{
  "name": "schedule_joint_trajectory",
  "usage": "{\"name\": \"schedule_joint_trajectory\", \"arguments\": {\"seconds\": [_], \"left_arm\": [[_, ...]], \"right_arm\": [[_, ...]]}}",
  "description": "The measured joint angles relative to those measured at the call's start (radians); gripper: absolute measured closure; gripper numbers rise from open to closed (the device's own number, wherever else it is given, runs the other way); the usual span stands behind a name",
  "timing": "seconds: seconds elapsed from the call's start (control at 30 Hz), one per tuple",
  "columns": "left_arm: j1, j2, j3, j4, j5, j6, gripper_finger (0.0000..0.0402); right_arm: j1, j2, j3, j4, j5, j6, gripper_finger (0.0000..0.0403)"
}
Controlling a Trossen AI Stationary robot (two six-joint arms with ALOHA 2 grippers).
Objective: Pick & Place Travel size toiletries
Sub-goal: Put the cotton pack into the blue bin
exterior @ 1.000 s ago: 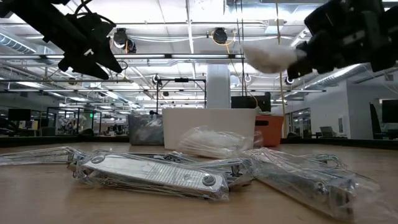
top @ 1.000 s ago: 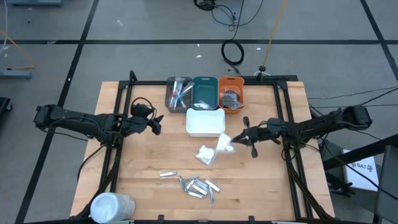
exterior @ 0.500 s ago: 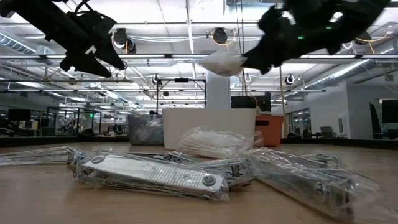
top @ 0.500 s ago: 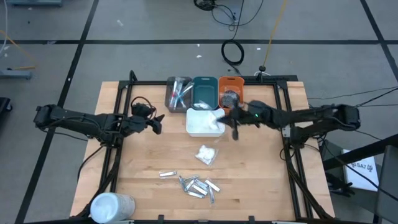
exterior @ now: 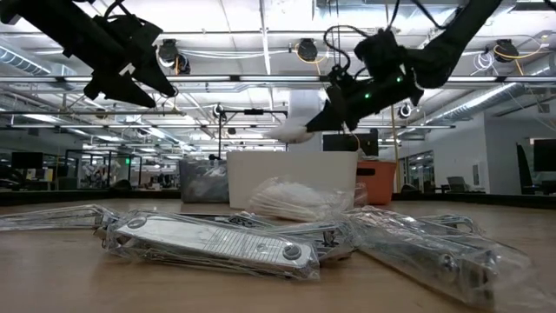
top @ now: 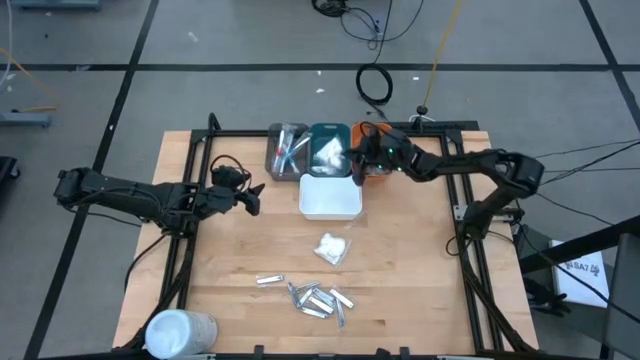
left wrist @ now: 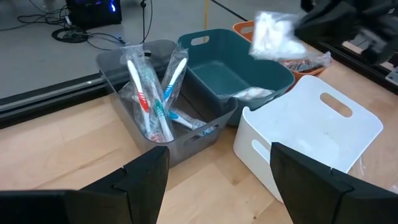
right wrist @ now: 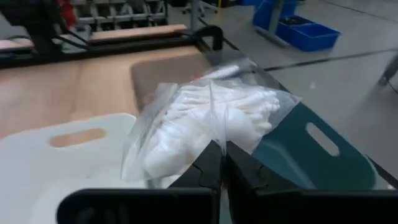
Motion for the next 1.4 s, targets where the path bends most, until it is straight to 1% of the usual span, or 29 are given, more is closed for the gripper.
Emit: {"name": "schedule_joint_trajectory", "arguments": {"seconds": [0.13,0.27,0.37,0.47,0.7,0.73,0.8,0.87,0.97,1.03,1.1,1.2,1.3,1.4], "left_arm": [[0.0,0.0,0.0,0.0,0.0,0.0,0.0128],[0.0,0.0,0.0,0.001,0.0,0.0,0.0128],[0.0,0.0,0.0,0.001,-0.011,0.001,0.0128],[0.001,0.0,0.0,0.003,-0.026,0.001,0.0128],[0.001,0.0,0.0,0.003,-0.012,0.001,0.0128],[0.001,0.0,0.0,0.004,0.004,0.001,0.0128],[0.001,0.0,0.0,0.02,0.061,0.0,0.0128],[0.001,0.012,0.0,0.069,0.164,0.024,0.0128],[-0.014,0.067,0.0,0.218,0.321,0.13,0.0128],[-0.043,0.124,0.001,0.358,0.38,0.223,0.0128],[-0.073,0.196,0.004,0.483,0.398,0.308,0.0128],[-0.109,0.332,0.03,0.581,0.401,0.383,0.0128],[-0.132,0.463,0.09,0.59,0.418,0.39,0.0128],[-0.147,0.6,0.166,0.588,0.453,0.386,0.0128]], "right_arm": [[-0.026,0.038,0.0,0.032,0.0,-0.002,0.0398],[-0.032,0.045,0.0,0.039,0.0,-0.002,0.0391],[-0.032,0.045,0.0,0.035,-0.002,-0.002,0.0374],[-0.031,0.045,0.0,0.035,-0.006,-0.022,0.0338],[-0.031,0.026,0.0,0.023,-0.008,0.004,0.0228],[-0.03,0.012,0.0,0.021,-0.011,0.007,0.0216],[-0.027,-0.024,0.0,0.023,-0.053,0.006,0.0198],[-0.024,-0.069,0.0,0.005,-0.12,0.014,0.0186],[-0.018,-0.154,0.0,-0.022,-0.24,0.067,0.0177],[-0.017,-0.217,0.0,-0.071,-0.308,0.109,0.0175],[-0.014,-0.276,0.0,-0.122,-0.363,0.14,0.0175],[-0.009,-0.366,0.0,-0.22,-0.423,0.158,0.0179],[0.007,-0.453,0.0,-0.319,-0.45,0.141,0.0184],[0.032,-0.549,0.0,-0.425,-0.448,0.067,0.019]]}}
